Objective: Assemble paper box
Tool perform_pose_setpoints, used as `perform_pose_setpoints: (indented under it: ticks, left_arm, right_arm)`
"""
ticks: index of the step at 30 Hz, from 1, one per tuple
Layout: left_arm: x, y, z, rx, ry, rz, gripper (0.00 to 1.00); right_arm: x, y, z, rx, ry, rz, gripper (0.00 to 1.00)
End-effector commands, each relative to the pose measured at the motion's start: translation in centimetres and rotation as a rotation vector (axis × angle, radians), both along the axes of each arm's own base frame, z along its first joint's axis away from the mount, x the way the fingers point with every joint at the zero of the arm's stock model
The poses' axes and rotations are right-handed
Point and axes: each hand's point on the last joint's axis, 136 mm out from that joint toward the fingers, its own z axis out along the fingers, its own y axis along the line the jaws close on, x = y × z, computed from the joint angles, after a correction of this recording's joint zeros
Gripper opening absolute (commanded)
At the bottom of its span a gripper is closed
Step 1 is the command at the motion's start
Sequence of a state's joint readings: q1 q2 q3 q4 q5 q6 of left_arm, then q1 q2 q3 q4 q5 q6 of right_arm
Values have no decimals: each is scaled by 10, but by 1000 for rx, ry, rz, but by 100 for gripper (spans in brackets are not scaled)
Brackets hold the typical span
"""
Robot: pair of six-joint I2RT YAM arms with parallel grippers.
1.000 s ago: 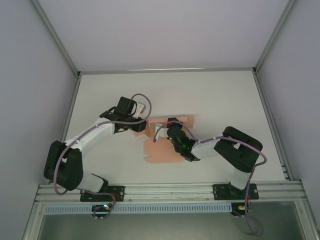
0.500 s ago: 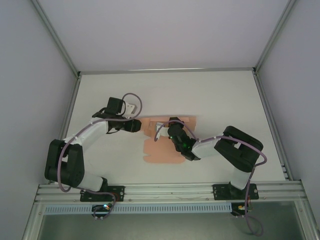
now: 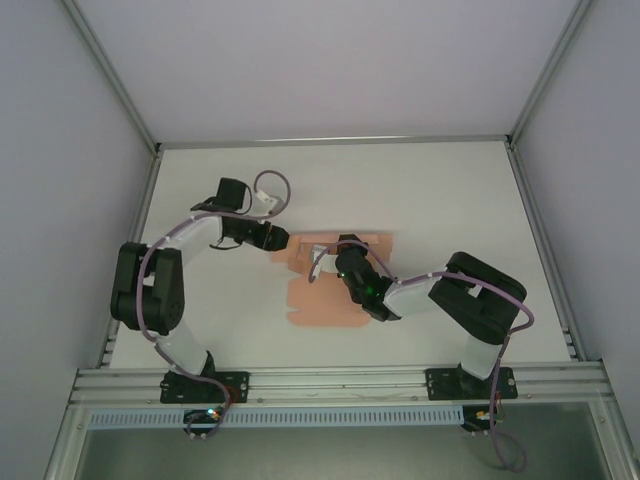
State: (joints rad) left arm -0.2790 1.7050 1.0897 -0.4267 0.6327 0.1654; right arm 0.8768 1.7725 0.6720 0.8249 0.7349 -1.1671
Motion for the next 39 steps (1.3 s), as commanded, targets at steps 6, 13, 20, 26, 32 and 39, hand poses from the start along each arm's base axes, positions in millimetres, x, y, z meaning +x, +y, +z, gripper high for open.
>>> perform_pose_setpoints:
  ticks: [6,13,20,26,32,39]
  left_arm:
    - [-11,8,2,128,-39,75,24]
    - [-18,16,16,296,-71,290,24]
    - [-24,27,25,467,-119,569,22]
    - [-22,17,20,474,-167,651,23]
    - [-10,1,22,343,-155,726,14]
    - [-2,-40,31,174,-142,663,17]
  right_arm:
    - [-3,-8,-13,-25,42,-18,0]
    - [0,-10,-9,-25,22,-45,0]
    - [1,-8,-2,1,7,-64,0]
    - [-1,-6,5,47,4,-63,0]
    - [-3,-5,4,70,24,-54,0]
    - [-6,-1,-3,88,58,-34,0]
